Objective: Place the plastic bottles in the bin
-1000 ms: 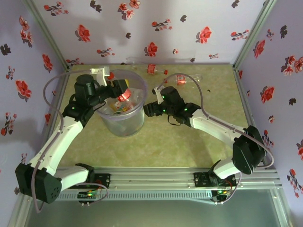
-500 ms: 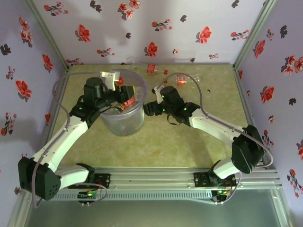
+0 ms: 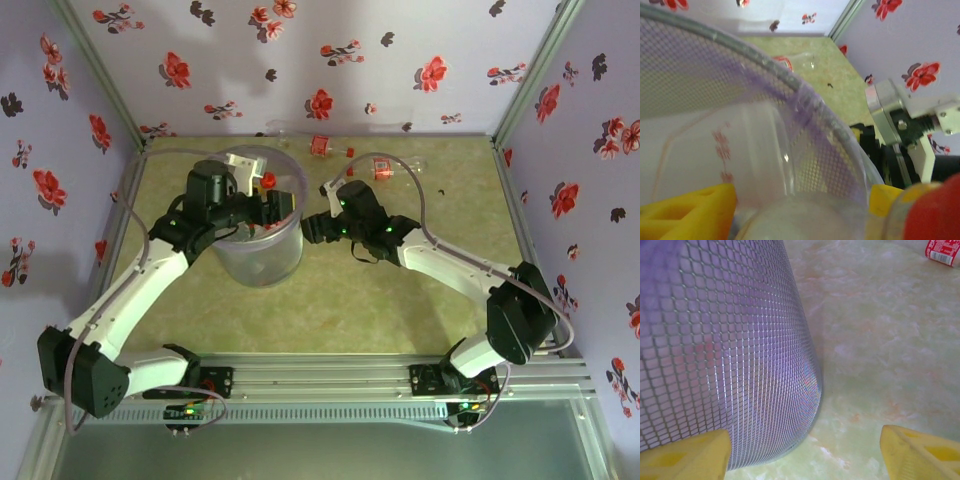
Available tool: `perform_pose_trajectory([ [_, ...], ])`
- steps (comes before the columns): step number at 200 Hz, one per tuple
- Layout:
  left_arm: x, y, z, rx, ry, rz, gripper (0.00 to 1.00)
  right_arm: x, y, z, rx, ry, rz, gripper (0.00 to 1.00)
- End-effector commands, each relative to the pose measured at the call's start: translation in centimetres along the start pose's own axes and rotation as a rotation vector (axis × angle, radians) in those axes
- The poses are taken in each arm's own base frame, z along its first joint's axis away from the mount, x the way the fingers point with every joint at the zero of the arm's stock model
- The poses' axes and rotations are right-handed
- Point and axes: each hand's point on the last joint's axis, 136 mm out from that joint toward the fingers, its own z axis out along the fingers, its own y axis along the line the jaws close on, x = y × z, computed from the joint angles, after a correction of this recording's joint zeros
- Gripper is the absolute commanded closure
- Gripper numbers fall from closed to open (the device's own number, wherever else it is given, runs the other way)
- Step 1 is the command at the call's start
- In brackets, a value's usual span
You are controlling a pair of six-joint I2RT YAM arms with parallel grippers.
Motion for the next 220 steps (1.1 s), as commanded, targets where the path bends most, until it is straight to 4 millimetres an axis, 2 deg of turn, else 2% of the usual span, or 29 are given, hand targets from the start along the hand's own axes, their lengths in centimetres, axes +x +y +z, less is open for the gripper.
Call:
perform_pose_trajectory([
  [1,1.7,-1.1,-1.2,0.002,0.124,-0.028,0.21,-1.6,0.4,0.5,0.003,-0.048,0.007,0.21],
  [14,0.3,-1.9,-1.7,0.016,0.105,-0.007,0.11,-1.6,0.4,0.5,0.001,-0.046,0.008,0.21],
  [26,-0.9,-2.4,-2.2,0.022,0.086,0.015,0.06,-1.7,0.4,0.4,0.002,-0.048,0.008,0.21],
  [68,-5.0,-3.8,-3.4,0.037,-0.028,0.041,0.05,-1.5,0.4,0.4,0.008,-0.039,-0.003,0.21],
  [101,-6.8,-4.7,-2.8,0.079,-0.077,0.033,0.17,-1.2,0.2,0.5,0.014,-0.029,-0.006,0.21],
  [143,-8.0,-3.1,-1.7,0.015,-0.144,0.008,0.37,-0.6,0.0,0.6,0.021,-0.013,-0.005,0.21],
  [186,-6.4,-2.3,-1.0,-0.007,-0.088,-0.008,0.48,-0.5,-0.3,0.6,0.036,-0.006,-0.018,0.20],
  [220,-4.5,-1.4,-0.7,-0.022,-0.060,-0.043,0.66,-0.3,-0.3,0.8,0.035,0.000,-0.018,0.20],
])
